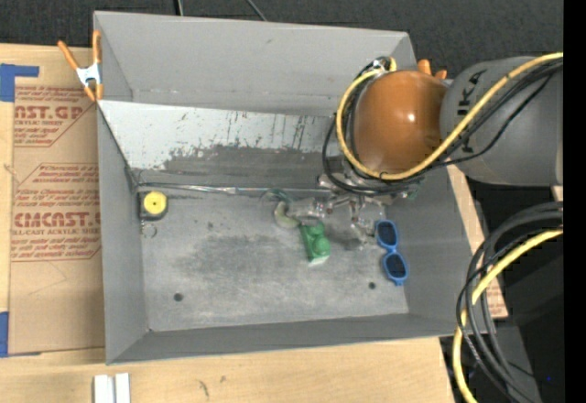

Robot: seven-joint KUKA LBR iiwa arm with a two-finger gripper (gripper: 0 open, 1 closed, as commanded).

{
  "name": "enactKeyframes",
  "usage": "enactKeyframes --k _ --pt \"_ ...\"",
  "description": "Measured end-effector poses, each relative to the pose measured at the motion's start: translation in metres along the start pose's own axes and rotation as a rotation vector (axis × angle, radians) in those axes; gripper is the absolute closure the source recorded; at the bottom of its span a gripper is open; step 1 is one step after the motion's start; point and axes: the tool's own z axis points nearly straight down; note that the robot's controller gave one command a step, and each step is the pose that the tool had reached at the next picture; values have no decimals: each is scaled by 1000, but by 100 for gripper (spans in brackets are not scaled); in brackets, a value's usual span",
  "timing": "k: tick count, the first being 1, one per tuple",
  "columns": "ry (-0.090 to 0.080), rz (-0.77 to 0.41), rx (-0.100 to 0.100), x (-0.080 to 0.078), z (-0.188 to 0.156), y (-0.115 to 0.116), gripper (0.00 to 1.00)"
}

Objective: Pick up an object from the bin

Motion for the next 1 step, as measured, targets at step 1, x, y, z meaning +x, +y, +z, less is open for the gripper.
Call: enactKeyframes --k 1 --pt "2 -186 -2 -13 0 2 0"
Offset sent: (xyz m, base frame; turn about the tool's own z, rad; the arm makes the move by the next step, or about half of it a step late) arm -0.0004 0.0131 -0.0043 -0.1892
